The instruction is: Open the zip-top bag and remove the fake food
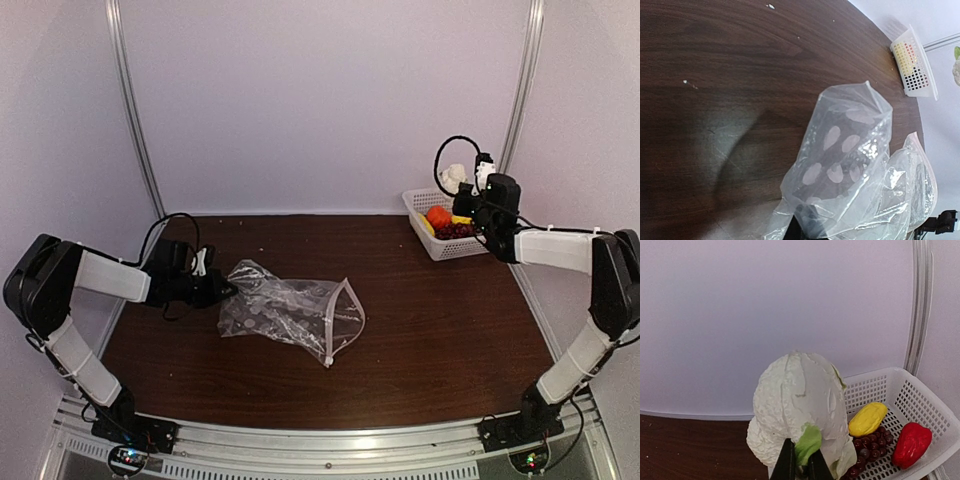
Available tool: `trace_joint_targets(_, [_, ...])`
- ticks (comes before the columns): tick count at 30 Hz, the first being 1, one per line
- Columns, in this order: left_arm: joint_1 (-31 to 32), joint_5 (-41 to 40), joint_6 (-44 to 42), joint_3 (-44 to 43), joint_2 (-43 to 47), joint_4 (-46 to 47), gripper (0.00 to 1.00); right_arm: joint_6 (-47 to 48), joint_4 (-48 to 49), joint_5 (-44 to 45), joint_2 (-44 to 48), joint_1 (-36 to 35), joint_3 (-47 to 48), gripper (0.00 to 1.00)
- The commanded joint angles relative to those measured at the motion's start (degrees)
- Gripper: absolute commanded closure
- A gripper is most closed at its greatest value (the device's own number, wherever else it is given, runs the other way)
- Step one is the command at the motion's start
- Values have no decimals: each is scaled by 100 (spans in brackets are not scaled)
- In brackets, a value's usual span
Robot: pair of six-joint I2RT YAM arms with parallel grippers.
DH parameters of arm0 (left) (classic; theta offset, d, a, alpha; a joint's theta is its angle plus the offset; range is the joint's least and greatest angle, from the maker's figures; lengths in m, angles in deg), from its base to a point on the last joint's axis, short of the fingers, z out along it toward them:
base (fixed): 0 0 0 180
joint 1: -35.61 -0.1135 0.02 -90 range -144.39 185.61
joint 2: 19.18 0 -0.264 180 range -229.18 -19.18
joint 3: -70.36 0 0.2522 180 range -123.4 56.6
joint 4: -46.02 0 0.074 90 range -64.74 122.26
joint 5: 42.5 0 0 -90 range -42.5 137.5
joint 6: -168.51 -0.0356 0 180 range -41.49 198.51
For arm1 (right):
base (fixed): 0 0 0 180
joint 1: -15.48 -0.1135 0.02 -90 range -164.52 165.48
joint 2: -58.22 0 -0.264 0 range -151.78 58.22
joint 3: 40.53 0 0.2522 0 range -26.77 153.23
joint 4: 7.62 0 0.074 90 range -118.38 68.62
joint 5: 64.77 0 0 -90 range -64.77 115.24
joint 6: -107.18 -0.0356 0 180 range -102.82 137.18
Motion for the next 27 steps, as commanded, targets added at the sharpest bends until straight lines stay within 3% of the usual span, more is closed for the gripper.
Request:
trace_joint_targets(1, [-39, -53, -29, -72, 58, 112, 100, -112, -201, 76, -607, 417, 422, 100])
trace_joint_targets(10, [-39, -20, -69, -120, 19, 108, 100, -375, -429, -2, -1635, 1067, 1052, 100])
trace_joint_targets(15, [-38, -7, -87, -144, -26, 105, 100, -367, -551, 378, -1915, 1280, 1151, 98])
trace_joint_targets(21, [-38, 122, -77, -142, -88, 192, 100, -323, -801, 407, -1994, 1290, 1275, 55])
trace_joint_targets(27, [54, 364, -161, -99, -22, 274, 100, -426, -846, 77, -1510, 1286, 1008, 42])
